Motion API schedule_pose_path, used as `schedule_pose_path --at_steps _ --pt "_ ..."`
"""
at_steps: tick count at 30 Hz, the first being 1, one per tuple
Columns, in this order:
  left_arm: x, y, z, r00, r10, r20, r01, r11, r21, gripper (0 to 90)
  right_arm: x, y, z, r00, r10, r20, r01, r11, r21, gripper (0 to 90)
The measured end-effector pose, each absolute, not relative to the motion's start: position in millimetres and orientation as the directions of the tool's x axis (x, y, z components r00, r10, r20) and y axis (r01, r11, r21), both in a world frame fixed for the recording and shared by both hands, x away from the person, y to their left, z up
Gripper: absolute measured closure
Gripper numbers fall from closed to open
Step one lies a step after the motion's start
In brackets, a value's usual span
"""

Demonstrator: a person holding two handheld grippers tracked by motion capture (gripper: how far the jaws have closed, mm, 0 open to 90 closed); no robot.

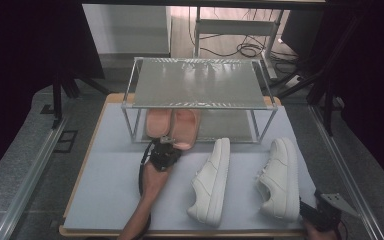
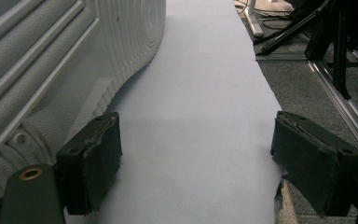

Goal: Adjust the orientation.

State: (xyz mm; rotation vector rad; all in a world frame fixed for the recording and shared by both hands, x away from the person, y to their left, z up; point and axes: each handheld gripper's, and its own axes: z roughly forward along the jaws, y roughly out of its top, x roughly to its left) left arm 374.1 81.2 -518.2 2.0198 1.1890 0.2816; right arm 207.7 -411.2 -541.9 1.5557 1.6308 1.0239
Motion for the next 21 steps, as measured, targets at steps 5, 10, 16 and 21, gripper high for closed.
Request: schedule_pose_path --at_steps 5,10,16,21 --pt "383.7 82.5 -518.8 0.531 0.826 -0.188 0.663 -0.267 0.699 85.5 207.7 -411.2 -541.9 -0.081 0.995 0.057 0.484 -0.011 0.875 16.1" --pt "394.0 85.9 -518.7 0.510 0.835 -0.207 0.679 -0.243 0.693 85.5 207.7 -411.2 -541.9 -0.081 0.995 0.057 0.484 -0.011 0.875 16.1" --pt "402.1 87.0 -518.7 0.497 0.840 -0.219 0.695 -0.234 0.680 85.2 207.7 -411.2 -541.9 -0.081 0.995 0.057 0.484 -0.011 0.875 16.1" --pt "410.2 89.9 -518.9 0.473 0.844 -0.253 0.716 -0.202 0.668 85.0 207.7 -411.1 -541.9 -0.081 0.995 0.058 0.484 -0.012 0.875 16.0"
